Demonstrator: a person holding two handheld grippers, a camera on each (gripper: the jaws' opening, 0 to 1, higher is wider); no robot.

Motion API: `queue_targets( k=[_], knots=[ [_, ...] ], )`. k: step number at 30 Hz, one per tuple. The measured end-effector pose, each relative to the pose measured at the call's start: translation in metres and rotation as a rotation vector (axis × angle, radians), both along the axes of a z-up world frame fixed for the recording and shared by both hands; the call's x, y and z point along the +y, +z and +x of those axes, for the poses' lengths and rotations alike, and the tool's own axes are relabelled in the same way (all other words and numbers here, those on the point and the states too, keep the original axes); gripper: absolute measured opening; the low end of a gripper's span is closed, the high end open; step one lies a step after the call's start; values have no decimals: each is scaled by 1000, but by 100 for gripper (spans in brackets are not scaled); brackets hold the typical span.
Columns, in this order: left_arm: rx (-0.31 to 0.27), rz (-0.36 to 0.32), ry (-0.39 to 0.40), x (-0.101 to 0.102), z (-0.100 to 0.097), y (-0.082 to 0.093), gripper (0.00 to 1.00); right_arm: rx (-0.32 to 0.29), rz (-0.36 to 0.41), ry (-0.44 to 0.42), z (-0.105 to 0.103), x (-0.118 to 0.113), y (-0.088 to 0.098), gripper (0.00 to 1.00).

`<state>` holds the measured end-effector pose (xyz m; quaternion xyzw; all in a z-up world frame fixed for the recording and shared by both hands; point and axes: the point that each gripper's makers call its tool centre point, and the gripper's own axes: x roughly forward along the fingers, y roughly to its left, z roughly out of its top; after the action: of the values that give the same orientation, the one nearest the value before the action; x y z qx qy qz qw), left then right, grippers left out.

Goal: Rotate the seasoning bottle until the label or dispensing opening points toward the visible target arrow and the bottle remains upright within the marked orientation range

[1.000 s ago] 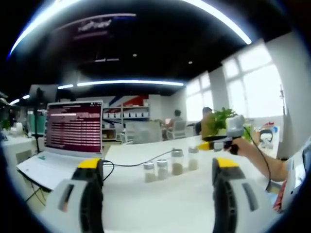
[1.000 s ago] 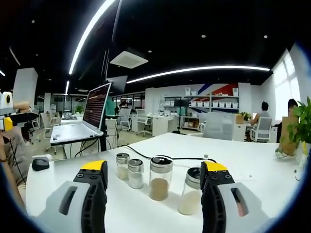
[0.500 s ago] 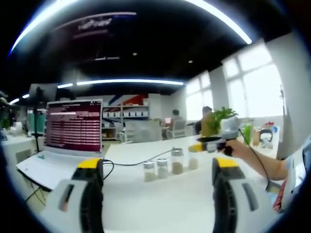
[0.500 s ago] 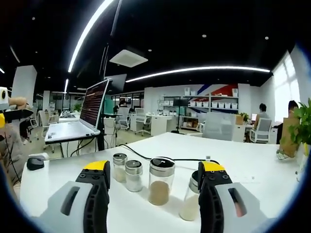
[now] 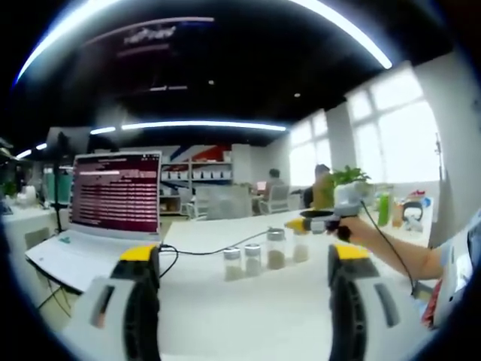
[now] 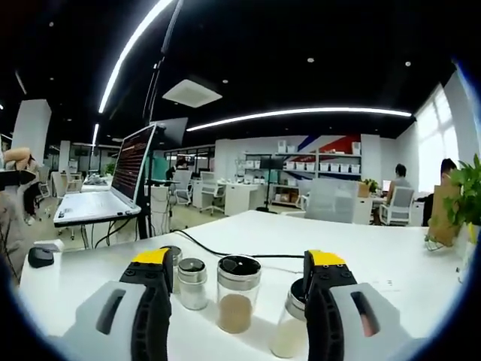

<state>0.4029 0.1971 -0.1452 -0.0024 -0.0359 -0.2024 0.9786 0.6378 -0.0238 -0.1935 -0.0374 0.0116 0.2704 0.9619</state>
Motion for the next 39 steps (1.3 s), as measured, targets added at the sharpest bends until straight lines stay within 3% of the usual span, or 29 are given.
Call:
queue_targets(
  k=[4, 15, 22, 31, 39],
  knots=[
    [1, -4, 11, 3, 0, -1, 98, -14, -39, -3, 8, 5, -4, 70],
    [5, 3, 2, 0, 1, -3, 98, 4, -30, -10, 27, 11, -7, 69],
    [1, 3, 3, -1, -1, -2, 98, 28, -23, -16, 31, 14, -14, 68],
    [2, -7, 14, 4, 0, -1, 98, -12, -19, -39, 34, 17, -10, 67],
    [-1, -13, 17, 6, -1, -1, 98, 11, -1, -31, 29, 27, -25, 66]
  ],
)
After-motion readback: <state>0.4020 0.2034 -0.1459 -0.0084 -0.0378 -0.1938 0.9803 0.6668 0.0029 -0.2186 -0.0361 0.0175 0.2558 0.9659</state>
